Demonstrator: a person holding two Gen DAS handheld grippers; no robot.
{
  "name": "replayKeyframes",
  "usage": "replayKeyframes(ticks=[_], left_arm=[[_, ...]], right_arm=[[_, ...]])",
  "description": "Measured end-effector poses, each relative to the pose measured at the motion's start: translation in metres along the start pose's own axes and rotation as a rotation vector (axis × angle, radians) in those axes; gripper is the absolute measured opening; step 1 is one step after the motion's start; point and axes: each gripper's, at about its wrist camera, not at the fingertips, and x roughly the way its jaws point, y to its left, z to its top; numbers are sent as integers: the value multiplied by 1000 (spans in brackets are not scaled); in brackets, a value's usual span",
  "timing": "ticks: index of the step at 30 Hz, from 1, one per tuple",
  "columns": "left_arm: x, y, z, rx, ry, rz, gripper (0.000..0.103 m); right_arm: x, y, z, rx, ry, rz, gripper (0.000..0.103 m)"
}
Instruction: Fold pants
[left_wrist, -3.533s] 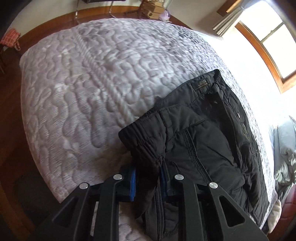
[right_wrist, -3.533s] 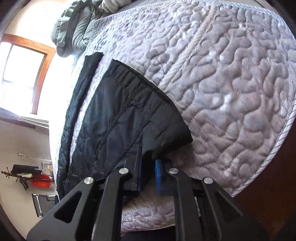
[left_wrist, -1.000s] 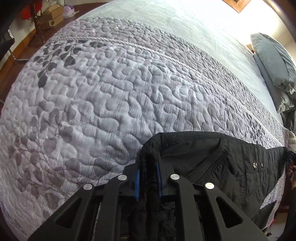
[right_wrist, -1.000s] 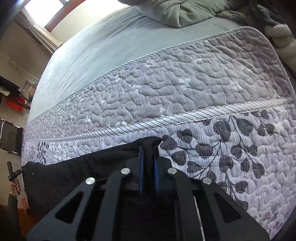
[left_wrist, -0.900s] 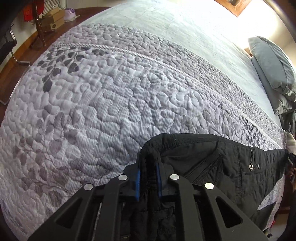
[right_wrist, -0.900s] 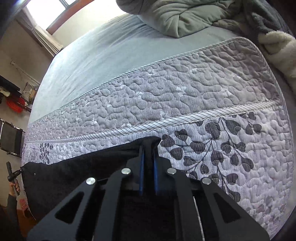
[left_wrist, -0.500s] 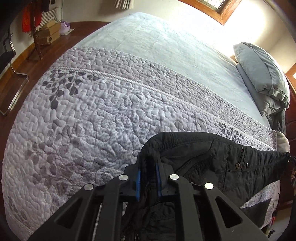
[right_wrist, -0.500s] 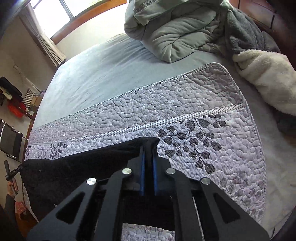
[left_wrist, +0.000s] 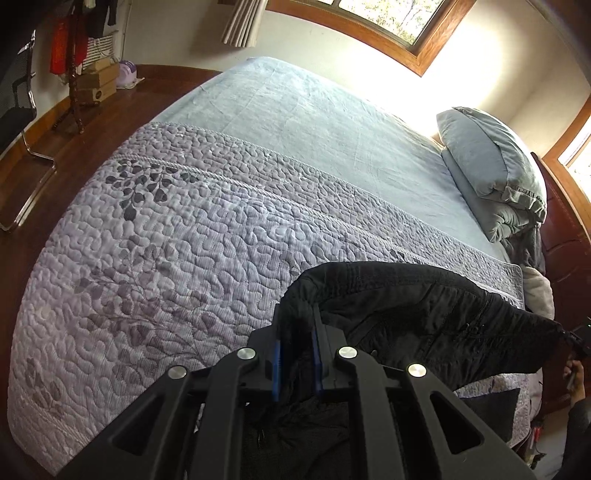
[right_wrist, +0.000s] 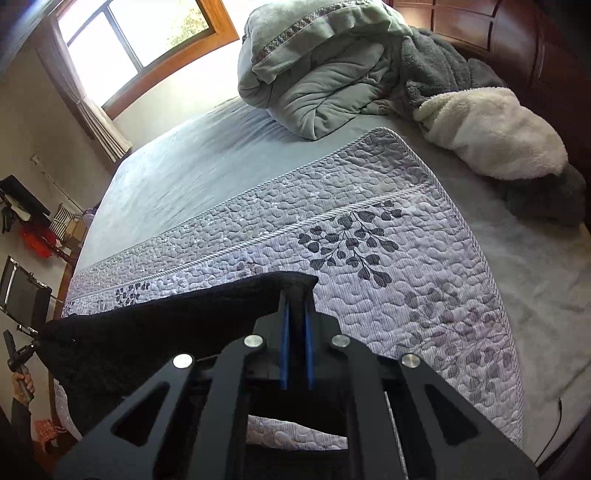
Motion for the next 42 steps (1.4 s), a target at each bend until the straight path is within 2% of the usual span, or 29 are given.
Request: replayKeyframes(ticks=[9, 22, 32, 42], left_arm=[[-30, 6, -33, -31, -31, -29, 12], [-54, 18, -73, -68, -39, -45, 12], [-71, 20, -98, -45, -55, -51, 12], [-81, 31, -134, -19, -61, -26, 13]], right_arm=[[-34, -22, -57, 63, -30, 18, 6], [-68, -30, -111, 96, -51, 36, 6], [-90, -37, -149, 104, -73, 31, 6], [-103, -46, -207, 119, -90, 12, 6]])
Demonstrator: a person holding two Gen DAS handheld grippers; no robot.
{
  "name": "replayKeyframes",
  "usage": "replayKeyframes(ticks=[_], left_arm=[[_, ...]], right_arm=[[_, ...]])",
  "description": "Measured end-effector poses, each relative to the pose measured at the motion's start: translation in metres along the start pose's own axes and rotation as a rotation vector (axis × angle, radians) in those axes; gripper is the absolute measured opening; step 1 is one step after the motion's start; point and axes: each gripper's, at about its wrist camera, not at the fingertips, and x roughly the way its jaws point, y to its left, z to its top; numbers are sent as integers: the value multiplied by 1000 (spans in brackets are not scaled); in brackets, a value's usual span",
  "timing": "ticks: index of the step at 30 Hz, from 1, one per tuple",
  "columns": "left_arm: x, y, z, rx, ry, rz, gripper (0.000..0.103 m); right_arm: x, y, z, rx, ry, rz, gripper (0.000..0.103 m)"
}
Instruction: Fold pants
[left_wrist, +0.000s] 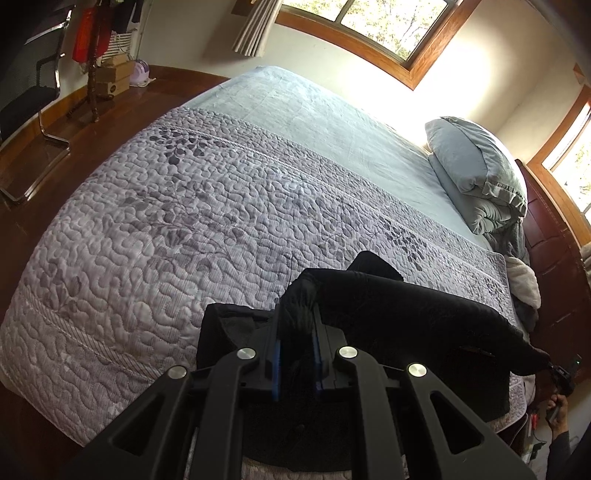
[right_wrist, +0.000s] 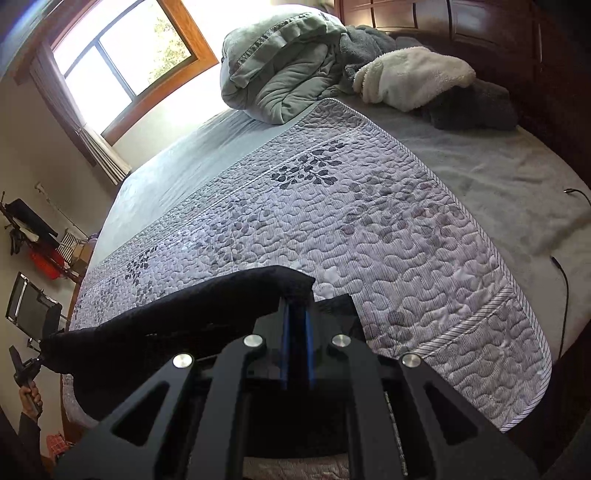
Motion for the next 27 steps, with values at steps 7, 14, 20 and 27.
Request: replayKeyframes(ticks=[7, 14, 20, 27], left_arm=[[-5, 5, -38, 53, 9, 34, 14], [7, 17, -76, 88, 67, 76, 17], [17, 27, -99, 143, 126, 260, 58], [7, 76, -124, -3, 138, 363, 73]], right_arm=[[-5, -12, -42, 13, 9, -19, 7], [2, -18, -80, 27, 43, -39, 7], [9, -27, -100, 50, 86, -75, 17], [10, -53, -129, 187, 141, -85, 33]])
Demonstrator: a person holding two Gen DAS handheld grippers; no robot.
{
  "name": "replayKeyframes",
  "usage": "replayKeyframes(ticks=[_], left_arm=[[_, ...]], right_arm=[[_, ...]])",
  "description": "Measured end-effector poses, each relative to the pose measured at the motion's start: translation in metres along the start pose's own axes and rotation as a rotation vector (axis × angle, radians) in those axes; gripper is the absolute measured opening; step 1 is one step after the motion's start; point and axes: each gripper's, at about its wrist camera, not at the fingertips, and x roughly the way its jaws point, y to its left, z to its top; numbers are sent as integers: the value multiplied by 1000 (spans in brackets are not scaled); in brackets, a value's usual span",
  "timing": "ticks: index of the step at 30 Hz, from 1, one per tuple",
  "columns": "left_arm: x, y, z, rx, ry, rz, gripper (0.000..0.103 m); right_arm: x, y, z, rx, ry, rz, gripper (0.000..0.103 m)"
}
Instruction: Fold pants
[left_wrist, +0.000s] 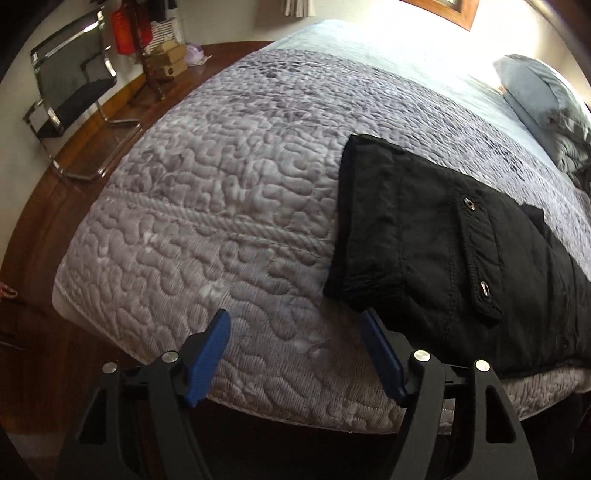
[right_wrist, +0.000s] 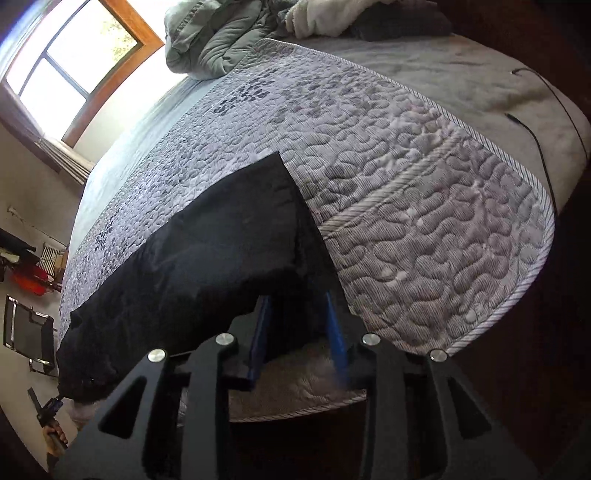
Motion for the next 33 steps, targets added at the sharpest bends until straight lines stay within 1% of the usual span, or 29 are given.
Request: replayKeyframes(ticks=[1, 2, 3, 5, 7, 8, 10, 11, 13, 15, 16, 18, 19, 20, 21, 23, 24, 25, 26, 27, 28, 29, 33], left_arm=[[-4, 7, -2, -41, -13, -24, 75], [-7, 13, -3, -83, -30, -44, 79], [-11, 18, -4, -131, -51, -60, 81], [-16, 24, -5, -215, -88, -123, 83], [-17, 24, -4, -276, -115, -193, 84], [-16, 22, -4, -303, -124, -234, 88], [-9, 11, 0, -329, -113, -293, 91], [-2, 4, 2, -329, -93, -293, 91], [13, -8, 4, -320, -46, -292, 91], [23, -18, 4, -318, -21, -308, 91], [26, -23, 4, -311, -11, -311, 89], [32, -30, 5, -298, 4, -318, 73], [35, -33, 6, -295, 22, -311, 63], [38, -35, 6, -294, 33, -310, 56], [40, -37, 7, -288, 38, -286, 51], [42, -38, 7, -277, 46, -248, 38], [43, -36, 8, -285, 51, -245, 36], [43, -34, 8, -295, 54, -246, 32], [43, -33, 9, -302, 54, -247, 29], [42, -32, 10, -303, 55, -246, 28], [41, -31, 11, -302, 55, -244, 27], [40, -32, 12, -297, 55, -239, 26], [33, -29, 20, -296, 49, -241, 23]], right_arm=[[1, -6, -4, 31, 9, 6, 34], [1, -12, -8, 65, 14, 11, 36], [1, -18, -12, 105, 12, 33, 37], [-1, -30, -20, 199, 4, 98, 40], [-1, -36, -28, 274, -4, 167, 41], [0, -38, -31, 305, -10, 191, 41], [3, -38, -34, 352, -18, 229, 42], [5, -38, -36, 379, -23, 247, 45], [10, -39, -36, 426, -31, 278, 46], [15, -38, -34, 452, -40, 285, 46], [19, -37, -34, 465, -42, 292, 46], [26, -36, -32, 483, -36, 296, 46], [30, -35, -30, 486, -35, 282, 46], [34, -35, -29, 489, -34, 266, 47], [38, -36, -28, 499, -35, 260, 48], [47, -41, -25, 533, -36, 250, 50], [50, -43, -24, 552, -44, 256, 50], [52, -44, -22, 564, -53, 264, 49], [54, -45, -21, 574, -58, 273, 44], [54, -46, -20, 576, -57, 272, 27], [54, -46, -20, 573, -57, 268, 14], [53, -45, -20, 568, -61, 267, 12], [40, -34, -23, 512, -83, 256, 10]])
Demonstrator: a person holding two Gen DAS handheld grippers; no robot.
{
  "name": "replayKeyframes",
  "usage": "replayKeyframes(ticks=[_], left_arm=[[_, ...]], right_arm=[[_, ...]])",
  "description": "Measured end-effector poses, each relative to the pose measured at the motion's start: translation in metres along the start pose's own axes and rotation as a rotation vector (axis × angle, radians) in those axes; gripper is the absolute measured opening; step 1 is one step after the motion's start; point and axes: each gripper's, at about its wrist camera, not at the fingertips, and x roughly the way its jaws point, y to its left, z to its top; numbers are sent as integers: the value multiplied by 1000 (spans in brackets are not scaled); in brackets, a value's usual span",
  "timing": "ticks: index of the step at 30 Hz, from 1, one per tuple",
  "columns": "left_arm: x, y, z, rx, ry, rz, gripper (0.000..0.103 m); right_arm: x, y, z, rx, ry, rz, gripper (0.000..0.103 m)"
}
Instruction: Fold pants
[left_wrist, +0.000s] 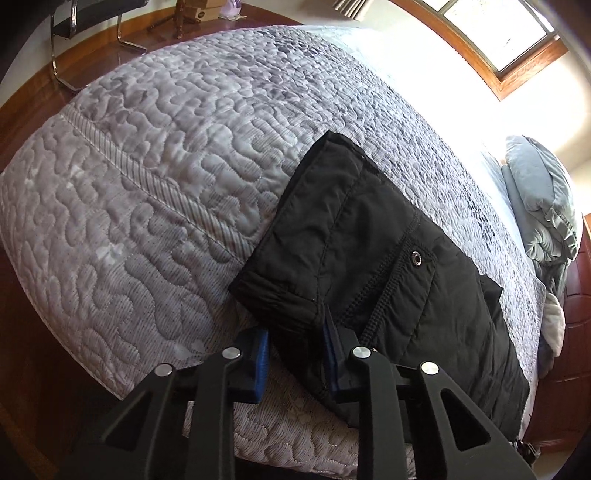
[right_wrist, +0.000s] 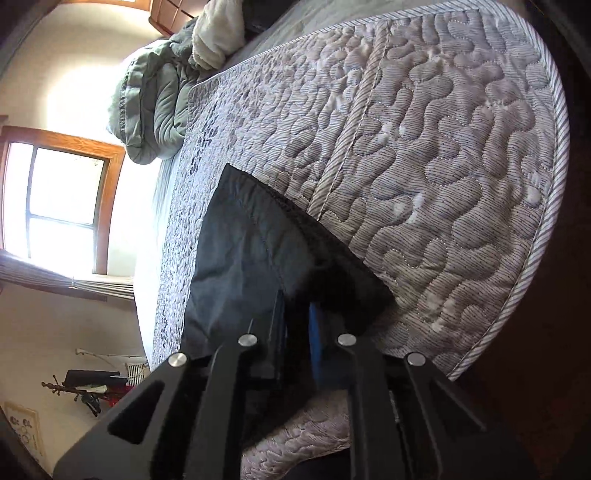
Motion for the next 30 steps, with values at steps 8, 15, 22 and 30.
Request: replayKeyframes(ticks=[8, 15, 22, 30], left_arm=[[-1, -4, 11, 34, 1, 13, 20], [8, 2, 4, 25, -2, 20, 21], [-2, -7, 1, 87, -28, 45, 28], [-34, 2, -21, 67, -143, 3, 78]], right_arm=[[3, -13, -10, -4, 19, -22, 10], [11, -17, -7, -5, 19, -52, 10], [0, -28, -6, 60, 13, -8, 22], [-37, -40, -2, 88, -47, 13, 52]])
